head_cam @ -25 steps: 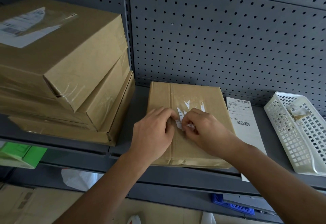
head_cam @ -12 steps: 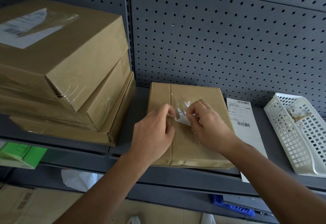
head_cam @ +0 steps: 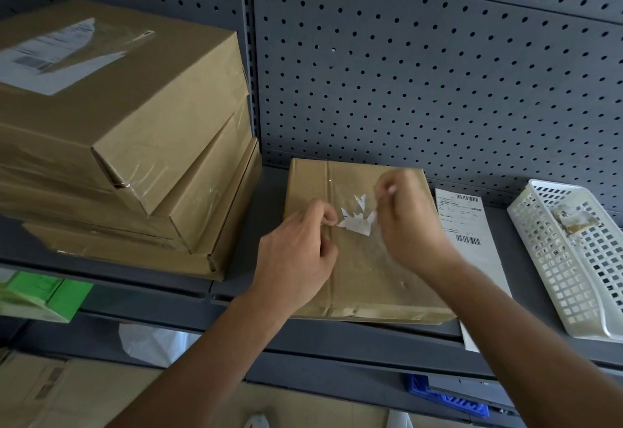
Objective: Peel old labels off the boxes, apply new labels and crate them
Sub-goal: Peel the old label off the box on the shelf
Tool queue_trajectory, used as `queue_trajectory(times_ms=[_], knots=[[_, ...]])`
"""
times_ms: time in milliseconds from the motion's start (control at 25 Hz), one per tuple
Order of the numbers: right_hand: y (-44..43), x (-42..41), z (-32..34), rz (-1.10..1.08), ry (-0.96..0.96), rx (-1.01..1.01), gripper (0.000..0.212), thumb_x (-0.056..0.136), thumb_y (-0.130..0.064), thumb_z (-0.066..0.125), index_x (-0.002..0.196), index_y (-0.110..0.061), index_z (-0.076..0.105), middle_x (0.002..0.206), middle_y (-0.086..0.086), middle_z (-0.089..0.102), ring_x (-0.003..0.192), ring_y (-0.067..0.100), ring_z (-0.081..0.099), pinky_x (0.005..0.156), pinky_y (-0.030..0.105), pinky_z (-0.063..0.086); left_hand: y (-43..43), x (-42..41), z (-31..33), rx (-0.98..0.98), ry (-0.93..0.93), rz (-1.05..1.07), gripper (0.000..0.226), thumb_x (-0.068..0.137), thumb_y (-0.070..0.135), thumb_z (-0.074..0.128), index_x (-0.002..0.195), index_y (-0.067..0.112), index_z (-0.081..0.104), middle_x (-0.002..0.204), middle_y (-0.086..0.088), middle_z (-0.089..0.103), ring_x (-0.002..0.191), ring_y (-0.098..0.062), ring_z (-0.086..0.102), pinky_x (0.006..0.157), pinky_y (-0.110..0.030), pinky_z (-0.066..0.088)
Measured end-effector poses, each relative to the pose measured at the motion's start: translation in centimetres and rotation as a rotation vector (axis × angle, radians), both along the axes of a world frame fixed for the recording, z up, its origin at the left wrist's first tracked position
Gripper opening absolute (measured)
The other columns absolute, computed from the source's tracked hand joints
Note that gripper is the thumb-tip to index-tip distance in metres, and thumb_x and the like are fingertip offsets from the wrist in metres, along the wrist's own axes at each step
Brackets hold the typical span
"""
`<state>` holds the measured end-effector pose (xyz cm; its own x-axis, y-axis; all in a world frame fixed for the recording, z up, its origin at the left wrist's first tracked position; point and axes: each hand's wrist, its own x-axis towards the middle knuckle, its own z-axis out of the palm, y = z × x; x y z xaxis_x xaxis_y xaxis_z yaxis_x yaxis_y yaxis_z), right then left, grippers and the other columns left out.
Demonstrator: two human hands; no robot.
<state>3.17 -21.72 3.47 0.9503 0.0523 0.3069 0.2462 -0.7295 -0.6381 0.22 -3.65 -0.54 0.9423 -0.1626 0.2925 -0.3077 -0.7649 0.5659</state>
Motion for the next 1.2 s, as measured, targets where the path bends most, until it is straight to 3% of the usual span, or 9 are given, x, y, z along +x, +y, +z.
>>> queue_trajectory(times_ms=[40,120,240,400,480,680,920,1200], knots=[[-0.2,0.7,1.1,-0.035,-0.011,0.004,0.013,0.101,-0.013,0.038,0.093,-0.019,0.045,0.088,-0.001,0.050,0.074,0.006,0.049,0.064,0.018,0.036,0.0,0.1,0.0,0.012,0.005,0.012,0.029,0.090,0.021,0.059,0.111,0.036,0.046,0.107,0.021,0.062,0.093,0.002,0.061,0.071,-0.020,0.047],[-0.3,1.6,3.3,-0.005,0.051,-0.109,0.010,0.103,-0.017,0.040,0.097,-0.021,0.047,0.089,-0.010,0.050,0.075,-0.002,0.049,0.063,0.011,0.035,0.1,0.1,-0.1,0.030,0.010,0.039,0.028,0.090,0.022,0.060,0.110,0.037,0.046,0.106,0.021,0.062,0.093,0.002,0.061,0.071,-0.021,0.048],[-1.0,0.9,3.6,0.087,0.189,-0.178,0.008,0.100,-0.021,0.049,0.107,-0.022,0.054,0.101,-0.013,0.053,0.079,-0.003,0.054,0.065,0.008,0.041,0.0,0.0,0.1,0.032,0.018,0.034,0.028,0.090,0.024,0.061,0.109,0.038,0.046,0.106,0.022,0.061,0.092,0.004,0.060,0.069,-0.016,0.042],[-1.9,-1.0,1.2,0.165,0.311,-0.233,0.034,0.092,-0.036,0.064,0.125,-0.031,0.057,0.112,-0.014,0.054,0.080,0.003,0.059,0.078,0.022,0.050,-0.2,0.0,0.3,0.025,0.015,0.022,0.028,0.090,0.026,0.060,0.109,0.039,0.044,0.107,0.024,0.060,0.091,0.004,0.059,0.068,-0.016,0.040],[-1.7,-1.2,0.0,0.167,0.298,-0.312,0.035,0.088,-0.040,0.069,0.121,-0.031,0.062,0.111,-0.015,0.051,0.078,0.001,0.056,0.079,0.028,0.051,0.0,0.1,0.3,0.027,0.011,0.019,0.028,0.089,0.027,0.059,0.109,0.039,0.043,0.106,0.022,0.061,0.091,0.002,0.060,0.070,-0.019,0.044],[-1.2,-0.9,-1.0,0.146,0.126,-0.317,0.011,0.091,-0.034,0.065,0.096,-0.024,0.067,0.098,-0.012,0.056,0.077,0.013,0.058,0.068,0.034,0.050,0.0,0.0,0.3,0.013,0.004,0.007,0.029,0.088,0.025,0.059,0.110,0.037,0.045,0.105,0.020,0.062,0.091,0.001,0.060,0.070,-0.022,0.048],[-1.1,0.1,-1.3,0.053,0.138,-0.252,0.002,0.094,-0.026,0.060,0.094,-0.027,0.059,0.080,-0.014,0.059,0.070,0.010,0.056,0.060,0.028,0.040,0.1,0.0,0.0,0.010,-0.017,-0.003,0.027,0.088,0.023,0.060,0.110,0.034,0.047,0.105,0.020,0.062,0.090,0.001,0.060,0.067,-0.017,0.042],[-1.5,1.6,-1.3,0.025,0.167,-0.078,0.007,0.095,-0.019,0.058,0.093,-0.025,0.057,0.074,-0.015,0.058,0.068,0.014,0.059,0.062,0.036,0.052,0.1,0.1,0.0,0.003,0.000,-0.006,0.028,0.089,0.025,0.060,0.109,0.036,0.045,0.105,0.020,0.061,0.086,0.001,0.060,0.069,-0.022,0.050]])
